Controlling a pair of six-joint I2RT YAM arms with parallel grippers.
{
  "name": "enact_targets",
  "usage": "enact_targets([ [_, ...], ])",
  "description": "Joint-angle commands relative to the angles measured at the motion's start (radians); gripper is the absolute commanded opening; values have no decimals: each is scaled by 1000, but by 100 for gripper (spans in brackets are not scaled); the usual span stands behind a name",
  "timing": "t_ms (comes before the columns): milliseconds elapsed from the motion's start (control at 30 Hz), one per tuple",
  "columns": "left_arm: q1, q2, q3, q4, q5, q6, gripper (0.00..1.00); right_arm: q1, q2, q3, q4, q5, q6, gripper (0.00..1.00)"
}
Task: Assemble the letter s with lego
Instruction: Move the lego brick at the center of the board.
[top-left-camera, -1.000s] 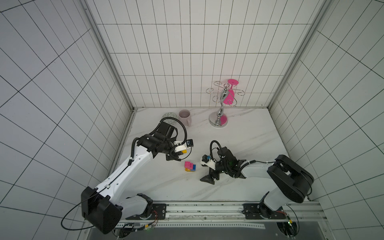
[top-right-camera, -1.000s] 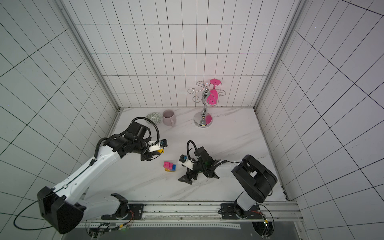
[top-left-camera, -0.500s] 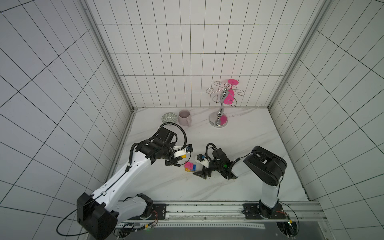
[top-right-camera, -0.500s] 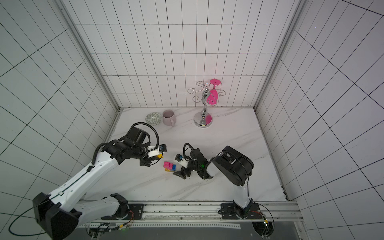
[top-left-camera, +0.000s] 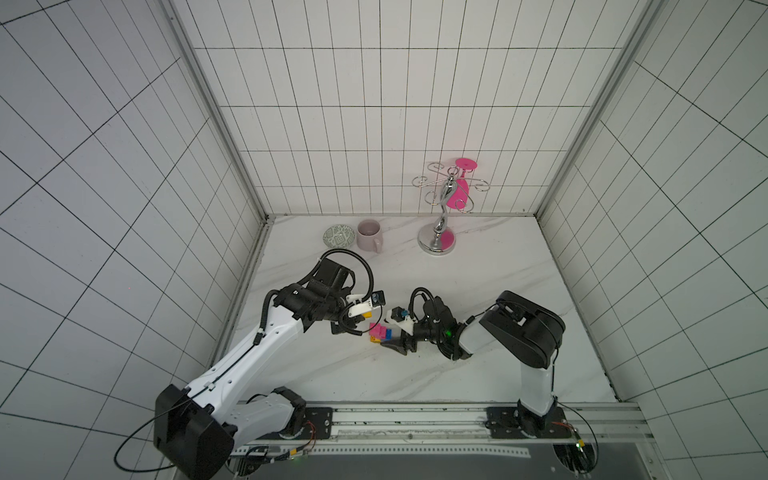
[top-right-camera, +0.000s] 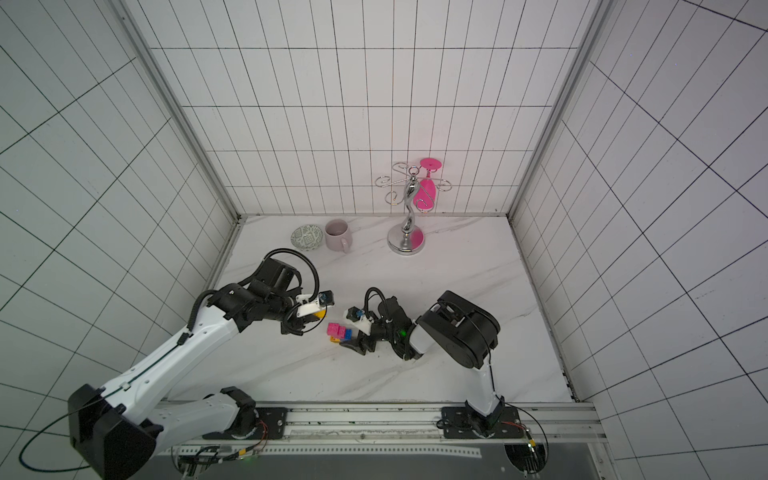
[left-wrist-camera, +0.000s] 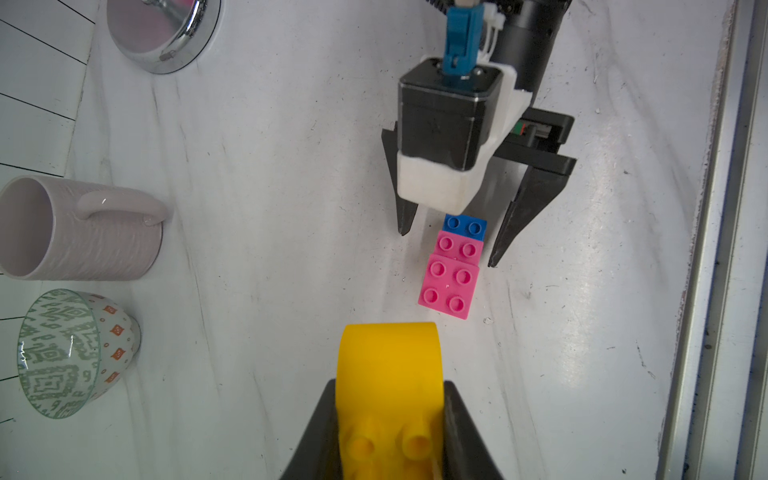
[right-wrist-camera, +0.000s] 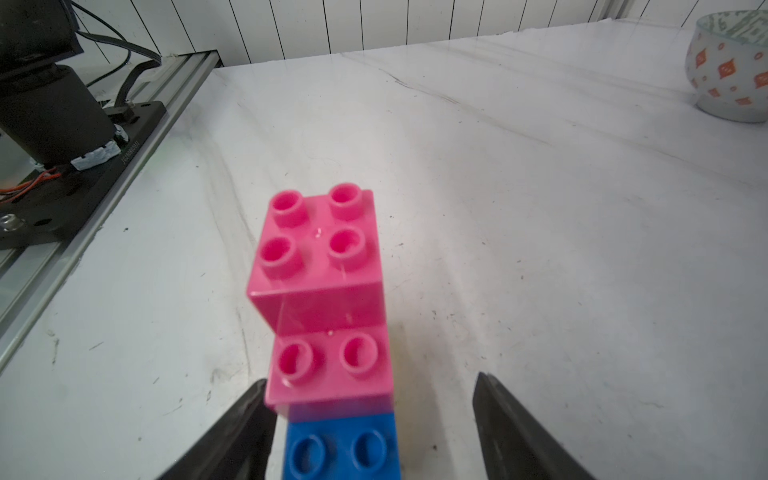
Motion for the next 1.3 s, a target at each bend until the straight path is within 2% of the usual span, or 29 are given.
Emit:
enact_targets([
  [0,-3,-16,-10,27,0,2,0,11,14,31,56,-30,3,76],
  [200,-2,-17,-14,21,-6,2,0,11,16,31,50,-37,-7,57],
  [400,-3,-8,-11,23,-5,6,0,11,26,31,52,-36,-23,53],
  [600,-14,15,8,-7,49,30,0,11,10,23,36,-26,-71,40],
  [767,-42,78,52,-47,114,52,0,11,-24,19,-58,-38,-146,36],
  [1067,-73,162,79,-96,116,143,0,1,-36,0,-40,-61,-154,35],
  [1167,-73,165,75,-82,113,141,0,-6,-25,-4,-10,-81,-133,33],
  [1267,-73,170,83,-71,115,121,0,-25,21,-21,124,-102,-67,34],
])
